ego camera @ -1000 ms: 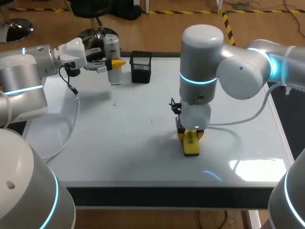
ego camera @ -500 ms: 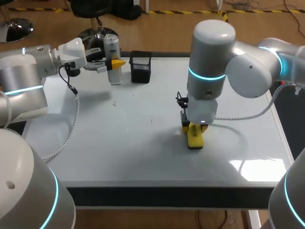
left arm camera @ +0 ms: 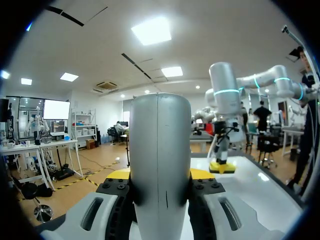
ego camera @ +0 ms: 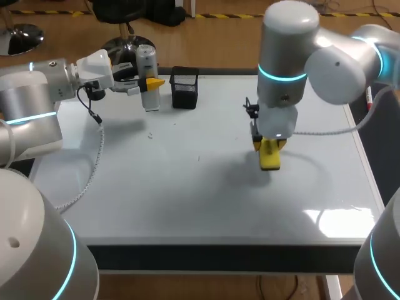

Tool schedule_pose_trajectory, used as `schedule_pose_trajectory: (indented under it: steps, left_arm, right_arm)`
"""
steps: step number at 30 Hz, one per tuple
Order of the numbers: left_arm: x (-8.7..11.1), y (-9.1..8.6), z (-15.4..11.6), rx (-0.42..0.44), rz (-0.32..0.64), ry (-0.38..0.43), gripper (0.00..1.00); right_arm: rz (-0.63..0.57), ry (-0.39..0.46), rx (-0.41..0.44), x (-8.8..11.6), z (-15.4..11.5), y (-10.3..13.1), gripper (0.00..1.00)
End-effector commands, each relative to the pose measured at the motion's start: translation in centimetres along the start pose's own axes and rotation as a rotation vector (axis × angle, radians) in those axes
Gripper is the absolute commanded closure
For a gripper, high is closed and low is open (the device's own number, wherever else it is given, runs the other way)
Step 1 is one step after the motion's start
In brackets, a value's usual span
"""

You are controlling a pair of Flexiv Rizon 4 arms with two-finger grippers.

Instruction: Pick up the inspection probe, press it on each red-marked spot on the whiteboard one by one, put down the probe, pick up the eraser, and wipe off all the red marks.

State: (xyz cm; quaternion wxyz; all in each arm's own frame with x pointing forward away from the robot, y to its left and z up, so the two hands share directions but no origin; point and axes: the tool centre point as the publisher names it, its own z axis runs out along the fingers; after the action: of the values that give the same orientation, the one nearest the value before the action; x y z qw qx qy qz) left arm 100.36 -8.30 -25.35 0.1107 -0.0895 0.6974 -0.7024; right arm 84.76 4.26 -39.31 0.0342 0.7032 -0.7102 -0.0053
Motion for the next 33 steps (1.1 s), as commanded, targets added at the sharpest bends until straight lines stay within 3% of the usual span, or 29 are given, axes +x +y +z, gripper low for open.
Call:
schedule_pose_trajectory:
  steps: [1,3,22,33]
  left_arm:
    - [0.0,0.0,0.1,0.002,0.002,-0.002,1.0]
    - [0.0,0.0,0.1,0.002,0.002,-0.002,1.0]
    - [0.0,0.0,0.1,0.002,0.002,-0.002,1.0]
    - [0.0,0.0,0.1,0.002,0.002,-0.002,1.0]
  right_arm:
    - [0.007,-0.004,-0.011,1.1,-0.4,-2.0,1.0]
    - [0.019,0.024,-0.001,1.6,-0.5,-2.9,1.0]
    - [0.062,0.017,-0.031,6.5,0.3,-11.3,1.0]
    - [0.059,0.008,-0.032,7.4,-0.3,-14.4,1.0]
